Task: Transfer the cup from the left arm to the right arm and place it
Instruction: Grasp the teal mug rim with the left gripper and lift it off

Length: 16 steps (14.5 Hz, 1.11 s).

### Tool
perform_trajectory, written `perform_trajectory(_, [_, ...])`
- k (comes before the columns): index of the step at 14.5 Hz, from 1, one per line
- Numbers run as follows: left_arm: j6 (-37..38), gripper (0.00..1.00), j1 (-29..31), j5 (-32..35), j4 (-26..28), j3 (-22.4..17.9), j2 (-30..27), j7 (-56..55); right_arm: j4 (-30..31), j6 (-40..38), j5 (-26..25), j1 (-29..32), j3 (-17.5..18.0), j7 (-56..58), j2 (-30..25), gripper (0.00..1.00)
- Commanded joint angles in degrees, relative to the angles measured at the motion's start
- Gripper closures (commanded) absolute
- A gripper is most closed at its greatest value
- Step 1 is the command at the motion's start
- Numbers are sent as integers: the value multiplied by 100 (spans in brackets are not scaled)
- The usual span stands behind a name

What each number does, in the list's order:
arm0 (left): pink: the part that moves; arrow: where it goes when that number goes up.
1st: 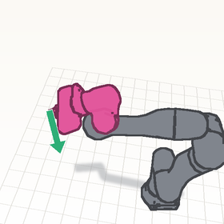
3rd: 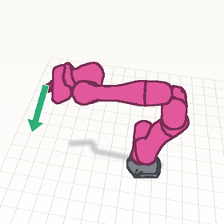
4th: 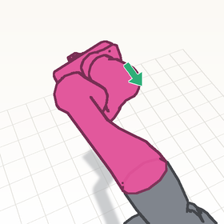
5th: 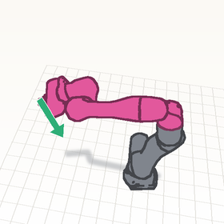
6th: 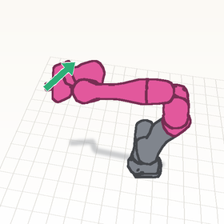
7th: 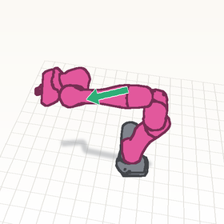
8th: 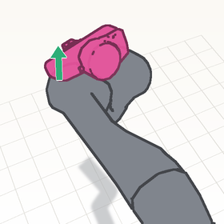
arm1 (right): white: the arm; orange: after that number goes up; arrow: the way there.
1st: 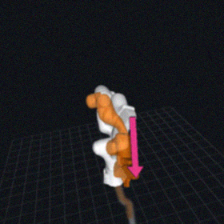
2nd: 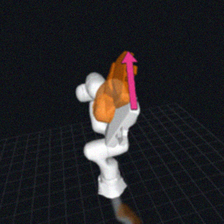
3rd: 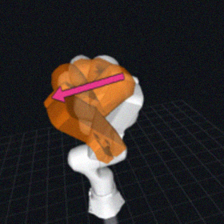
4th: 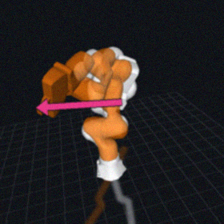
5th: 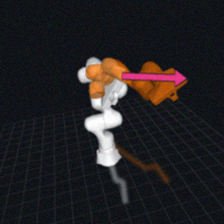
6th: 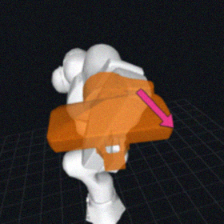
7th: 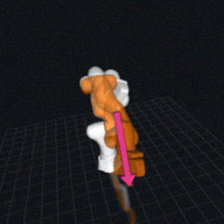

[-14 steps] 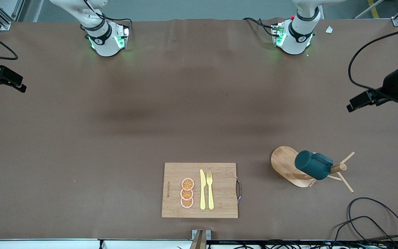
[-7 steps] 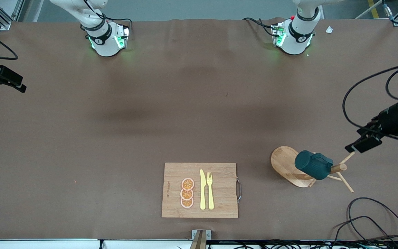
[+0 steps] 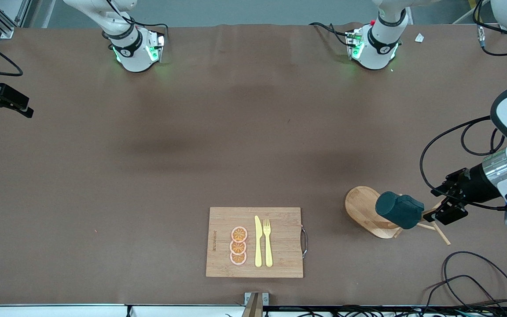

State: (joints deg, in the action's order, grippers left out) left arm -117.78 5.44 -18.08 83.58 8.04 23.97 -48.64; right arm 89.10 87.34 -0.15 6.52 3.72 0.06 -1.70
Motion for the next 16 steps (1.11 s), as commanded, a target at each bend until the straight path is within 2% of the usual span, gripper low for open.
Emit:
perform_trajectory(1, [-52,0,-17,-160,-141,30,214,-495,54,3,-47,16,6,56,-94,0])
perform_trajectory(9, [1,0,-70,-169,-26,66,468,-866,54,-24,-29,16,6,56,-94,0])
perform_trajectory(13, [-52,0,-70,-556,-44,57,618,-866,63,-33,-29,33,-3,47,-94,0])
perform_trajectory(16, [-52,0,-70,-565,-52,66,705,-866,63,-24,-29,51,-3,64,-94,0])
